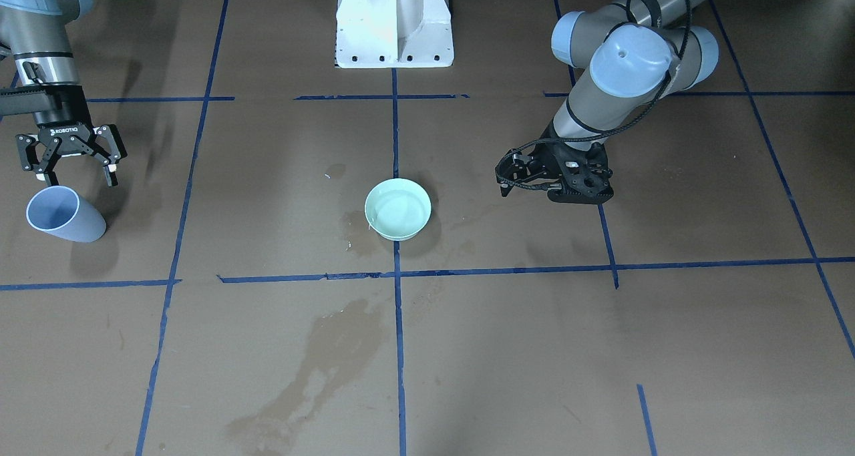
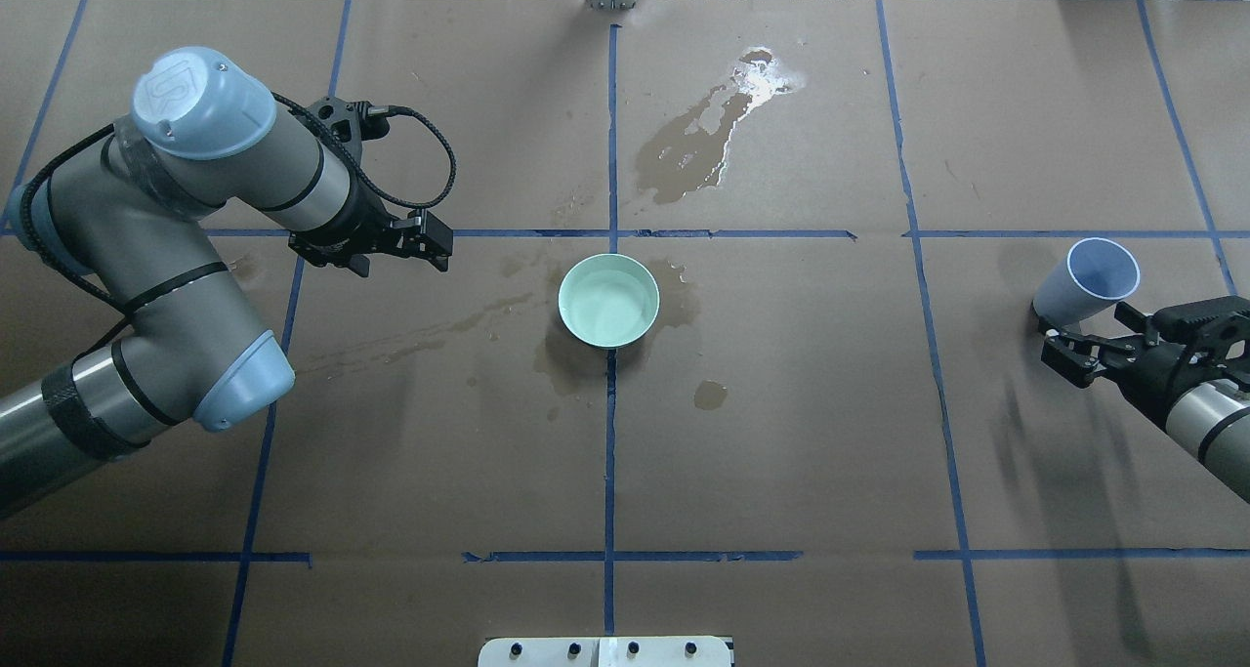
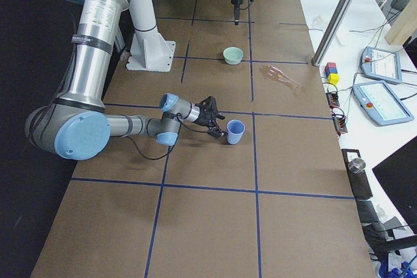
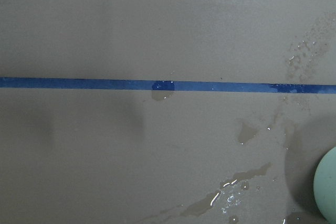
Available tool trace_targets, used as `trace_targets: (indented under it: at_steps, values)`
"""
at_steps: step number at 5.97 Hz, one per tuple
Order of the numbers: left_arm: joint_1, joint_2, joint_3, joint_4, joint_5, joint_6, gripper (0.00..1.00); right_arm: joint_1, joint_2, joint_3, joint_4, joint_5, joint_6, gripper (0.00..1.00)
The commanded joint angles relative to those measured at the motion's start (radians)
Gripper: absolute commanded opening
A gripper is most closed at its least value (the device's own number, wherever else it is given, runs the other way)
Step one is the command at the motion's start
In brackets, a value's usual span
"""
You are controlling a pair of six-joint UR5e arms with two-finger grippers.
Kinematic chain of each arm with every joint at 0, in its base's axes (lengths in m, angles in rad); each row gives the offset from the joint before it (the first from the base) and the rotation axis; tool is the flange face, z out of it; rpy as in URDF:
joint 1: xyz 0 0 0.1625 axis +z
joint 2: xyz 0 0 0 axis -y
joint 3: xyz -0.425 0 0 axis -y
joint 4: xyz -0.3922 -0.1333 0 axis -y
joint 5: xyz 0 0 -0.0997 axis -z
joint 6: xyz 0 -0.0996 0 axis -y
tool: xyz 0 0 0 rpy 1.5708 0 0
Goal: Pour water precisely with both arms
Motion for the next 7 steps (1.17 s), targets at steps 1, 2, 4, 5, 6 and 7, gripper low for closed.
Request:
trace_targets:
  at_steps: [1, 2, 4, 5, 6, 7]
  values:
    - [0.001, -0.004, 0.003, 0.0, 0.0, -0.01, 1.0, -0.002, 0.016, -0.089, 0.069, -0.043, -0.003, 1.0]
    - [0.001, -0.004, 0.004, 0.0, 0.0, -0.01, 1.0, -0.002, 0.032, -0.11, 0.069, -0.054, -0.003, 1.0]
    - [0.001, -0.004, 0.007, 0.0, 0.0, -0.01, 1.0, -0.002, 0.092, -0.17, 0.072, -0.083, -0.004, 1.0]
    - [0.003, -0.005, 0.006, -0.002, 0.0, -0.019, 1.0, -0.002, 0.094, -0.188, 0.079, -0.1, -0.007, 1.0]
    - [0.004, -0.007, 0.006, -0.002, 0.0, -0.021, 1.0, -0.002, 0.103, -0.207, 0.08, -0.116, -0.006, 1.0]
    - [0.004, -0.007, 0.007, -0.002, 0.0, -0.021, 1.0, -0.002, 0.12, -0.215, 0.08, -0.118, -0.006, 1.0]
